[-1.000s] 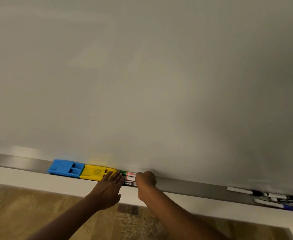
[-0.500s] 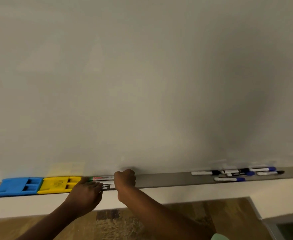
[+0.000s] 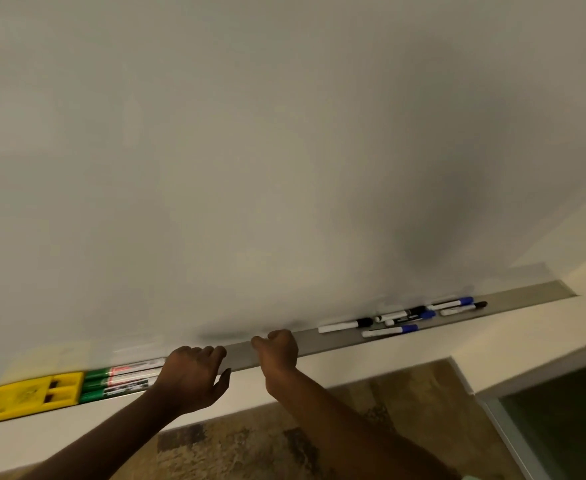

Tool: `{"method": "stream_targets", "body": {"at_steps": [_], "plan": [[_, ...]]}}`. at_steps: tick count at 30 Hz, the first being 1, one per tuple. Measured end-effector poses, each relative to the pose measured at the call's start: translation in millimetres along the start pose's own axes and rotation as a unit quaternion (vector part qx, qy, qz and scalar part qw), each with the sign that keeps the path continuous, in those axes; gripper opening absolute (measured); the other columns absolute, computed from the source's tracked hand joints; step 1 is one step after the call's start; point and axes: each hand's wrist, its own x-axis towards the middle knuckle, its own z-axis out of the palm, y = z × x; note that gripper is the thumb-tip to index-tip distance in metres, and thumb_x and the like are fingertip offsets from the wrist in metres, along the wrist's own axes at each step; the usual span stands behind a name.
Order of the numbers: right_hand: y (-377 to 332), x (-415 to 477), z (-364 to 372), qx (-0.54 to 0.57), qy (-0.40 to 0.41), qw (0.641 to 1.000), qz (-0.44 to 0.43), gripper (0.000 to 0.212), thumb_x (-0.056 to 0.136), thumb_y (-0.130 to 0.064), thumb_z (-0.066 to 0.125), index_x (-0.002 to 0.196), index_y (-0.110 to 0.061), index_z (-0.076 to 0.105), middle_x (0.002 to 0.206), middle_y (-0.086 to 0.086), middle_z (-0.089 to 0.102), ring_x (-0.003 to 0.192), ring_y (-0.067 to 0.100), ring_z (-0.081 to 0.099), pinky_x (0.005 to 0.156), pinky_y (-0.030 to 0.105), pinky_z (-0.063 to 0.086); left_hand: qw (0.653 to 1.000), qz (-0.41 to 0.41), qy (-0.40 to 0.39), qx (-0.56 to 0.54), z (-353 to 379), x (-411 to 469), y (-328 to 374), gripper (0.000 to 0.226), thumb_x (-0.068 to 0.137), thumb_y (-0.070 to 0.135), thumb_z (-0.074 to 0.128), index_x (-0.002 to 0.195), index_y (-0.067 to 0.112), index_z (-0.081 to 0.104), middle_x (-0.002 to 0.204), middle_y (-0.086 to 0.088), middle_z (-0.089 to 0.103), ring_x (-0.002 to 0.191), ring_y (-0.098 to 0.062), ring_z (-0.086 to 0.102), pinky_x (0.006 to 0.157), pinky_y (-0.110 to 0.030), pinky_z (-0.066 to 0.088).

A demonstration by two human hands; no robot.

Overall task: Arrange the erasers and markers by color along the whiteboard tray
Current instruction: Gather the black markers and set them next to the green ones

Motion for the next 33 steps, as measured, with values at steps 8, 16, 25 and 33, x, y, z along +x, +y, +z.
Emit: {"method": "stream_targets", "body": {"at_steps": [8,16,25,33], "plan": [[17.7,49.5,-81.4,-0.070,0.094,0.993,0.012,0.049,0.074,-0.024,0.077,0.112,0.001,0.060,0.114,0.017,0.064,0.103,0.033,0.061,0.086,0.040,0.055,0.999,0.027,-0.042,0.010,19.6,58.8,67.2,0.037,0.075,0.045,0.047,0.082,0.013,0.065,0.055,0.001,0.061,0.038,-0.022,0.054,0.039,-0.022,0.036],[19.9,98.4,-144.8,-0.147,0.172,0.974,0.014,0.055,0.073,-0.033,0.078,0.114,-0.003,0.057,0.115,0.019,0.061,0.107,0.036,0.055,0.082,0.041,0.054,0.997,0.018,-0.080,-0.015,39.3,100.5,109.1,0.023,0.072,0.036,0.055,0.080,0.014,0.062,0.053,0.002,0.059,0.036,-0.020,0.053,0.035,-0.021,0.037],[27.1,128.5,-172.3,-0.193,0.196,0.961,0.004,0.064,0.071,-0.044,0.077,0.115,-0.001,0.058,0.117,0.019,0.060,0.105,0.033,0.053,0.078,0.038,0.052,0.995,-0.004,-0.095,-0.028,58.1,127.6,138.3,0.029,0.075,0.035,0.041,0.077,0.014,0.062,0.052,0.001,0.059,0.036,-0.021,0.053,0.036,-0.021,0.037],[27.4,136.8,-180.6,-0.244,0.193,0.950,0.004,0.057,0.074,-0.048,0.073,0.110,-0.007,0.059,0.115,0.016,0.062,0.104,0.030,0.054,0.078,0.036,0.052,0.993,-0.036,-0.101,-0.046,64.6,146.6,157.5,0.032,0.063,0.028,0.072,0.088,0.010,0.063,0.057,0.000,0.064,0.039,-0.022,0.057,0.036,-0.021,0.039]]}}
